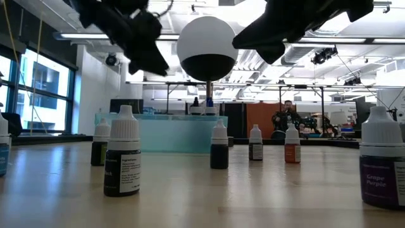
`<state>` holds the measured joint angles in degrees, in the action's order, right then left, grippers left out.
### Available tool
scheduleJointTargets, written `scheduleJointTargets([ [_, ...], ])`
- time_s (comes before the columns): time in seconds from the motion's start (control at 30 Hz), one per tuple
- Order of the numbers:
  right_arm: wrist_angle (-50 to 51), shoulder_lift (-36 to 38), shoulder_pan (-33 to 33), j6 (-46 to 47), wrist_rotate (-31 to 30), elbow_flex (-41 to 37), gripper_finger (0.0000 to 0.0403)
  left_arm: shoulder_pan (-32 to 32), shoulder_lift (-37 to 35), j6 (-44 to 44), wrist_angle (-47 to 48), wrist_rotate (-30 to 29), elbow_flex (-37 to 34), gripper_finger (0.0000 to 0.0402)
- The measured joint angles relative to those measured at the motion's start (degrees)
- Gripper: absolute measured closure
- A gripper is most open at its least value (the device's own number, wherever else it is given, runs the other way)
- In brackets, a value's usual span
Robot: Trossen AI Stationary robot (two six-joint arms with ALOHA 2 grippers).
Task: Pick & Place food coloring
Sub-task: Put the small black food coloring bottle into the green bin
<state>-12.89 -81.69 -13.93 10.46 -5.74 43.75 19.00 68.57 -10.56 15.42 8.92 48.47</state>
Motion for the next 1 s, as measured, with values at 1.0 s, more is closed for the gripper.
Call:
scheduleJointTargets([
  [1.0,20.55,-17.69,0.02,7.43,-2.49,9.44,0.0263,-5.99,-2.66,-0.23,7.50,-6.93,-0.66,0.0273],
])
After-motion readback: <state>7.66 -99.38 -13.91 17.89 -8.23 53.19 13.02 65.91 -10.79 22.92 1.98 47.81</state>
